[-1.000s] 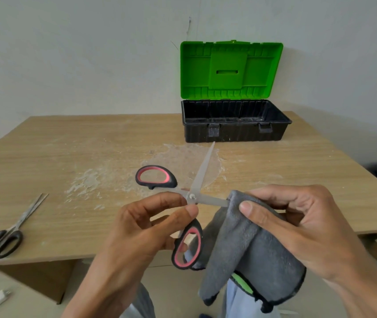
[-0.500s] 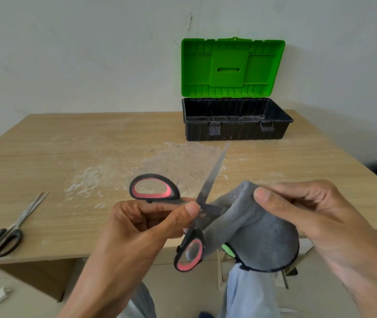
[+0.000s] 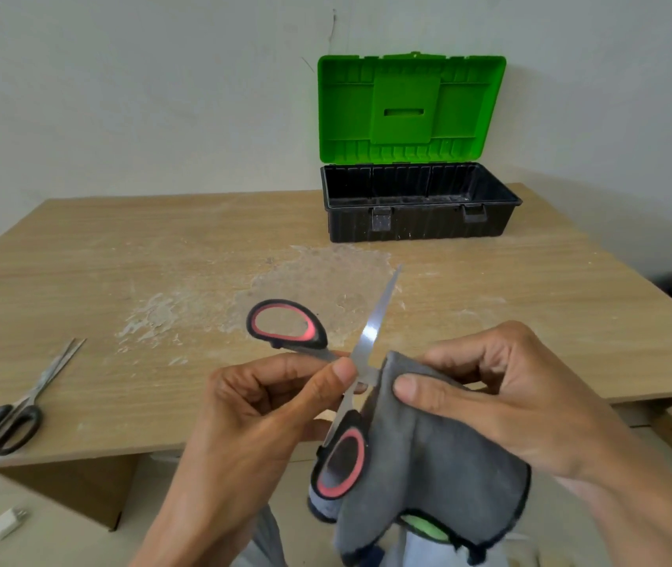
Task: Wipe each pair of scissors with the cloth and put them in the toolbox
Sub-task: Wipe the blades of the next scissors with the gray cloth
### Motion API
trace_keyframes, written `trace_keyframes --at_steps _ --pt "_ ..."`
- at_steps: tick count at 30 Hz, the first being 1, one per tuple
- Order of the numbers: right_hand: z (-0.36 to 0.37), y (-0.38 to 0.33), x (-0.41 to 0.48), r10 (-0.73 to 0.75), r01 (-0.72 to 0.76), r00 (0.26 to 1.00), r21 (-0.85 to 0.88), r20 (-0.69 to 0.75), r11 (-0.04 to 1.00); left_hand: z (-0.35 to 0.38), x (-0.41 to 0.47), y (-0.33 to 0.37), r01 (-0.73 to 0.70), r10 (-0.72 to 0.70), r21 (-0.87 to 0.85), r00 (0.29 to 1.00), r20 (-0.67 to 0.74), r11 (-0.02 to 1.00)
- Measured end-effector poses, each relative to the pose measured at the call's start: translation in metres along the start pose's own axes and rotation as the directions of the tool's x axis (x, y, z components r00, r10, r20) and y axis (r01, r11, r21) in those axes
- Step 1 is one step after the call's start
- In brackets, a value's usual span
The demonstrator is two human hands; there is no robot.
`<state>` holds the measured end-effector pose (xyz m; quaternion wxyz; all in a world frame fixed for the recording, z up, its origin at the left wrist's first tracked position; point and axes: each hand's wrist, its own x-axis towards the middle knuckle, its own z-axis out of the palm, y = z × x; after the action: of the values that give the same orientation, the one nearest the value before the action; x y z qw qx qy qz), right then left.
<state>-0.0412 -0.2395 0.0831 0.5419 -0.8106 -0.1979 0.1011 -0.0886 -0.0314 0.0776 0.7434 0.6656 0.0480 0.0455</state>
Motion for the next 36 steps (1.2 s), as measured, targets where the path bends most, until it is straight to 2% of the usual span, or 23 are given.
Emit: trace_keyframes --at_steps 3,12,20,25,28,32,36 --pt "-0.004 0.005 -0.001 0.03 -0.03 1.0 0.026 -0.002 0.999 0.001 0.001 -0.003 0.02 -0.02 0.003 1.0 0.004 1.0" --pt "0.008 0.0 0.004 -0.056 0.052 0.993 -0.042 -0.108 0.998 0.005 0.003 -0.003 0.034 -0.035 -0.057 0.999 -0.012 0.998" --pt "0.017 0.003 0.007 -0.096 0.1 0.992 0.039 -0.079 0.994 0.003 0.002 -0.002 0.032 -0.035 -0.088 0.999 -0.03 0.996" --pt "0.005 0.007 0.002 -0.058 0.059 0.998 0.091 -0.018 0.994 -0.01 0.001 0.002 0.08 -0.087 -0.141 0.995 -0.047 0.987" --pt "0.0 0.009 0.0 -0.054 0.055 0.998 0.078 -0.02 0.995 -0.009 0.001 0.002 0.089 -0.094 -0.137 0.995 -0.035 0.987" --pt "0.011 0.004 0.006 -0.12 0.122 0.992 0.053 -0.027 0.991 0.006 0.003 -0.001 0.089 -0.088 -0.129 0.996 0.009 0.988" --pt "0.009 0.003 0.009 -0.13 0.13 0.991 0.009 -0.023 0.991 0.004 0.004 0.001 0.138 -0.145 -0.171 0.989 -0.03 0.976"
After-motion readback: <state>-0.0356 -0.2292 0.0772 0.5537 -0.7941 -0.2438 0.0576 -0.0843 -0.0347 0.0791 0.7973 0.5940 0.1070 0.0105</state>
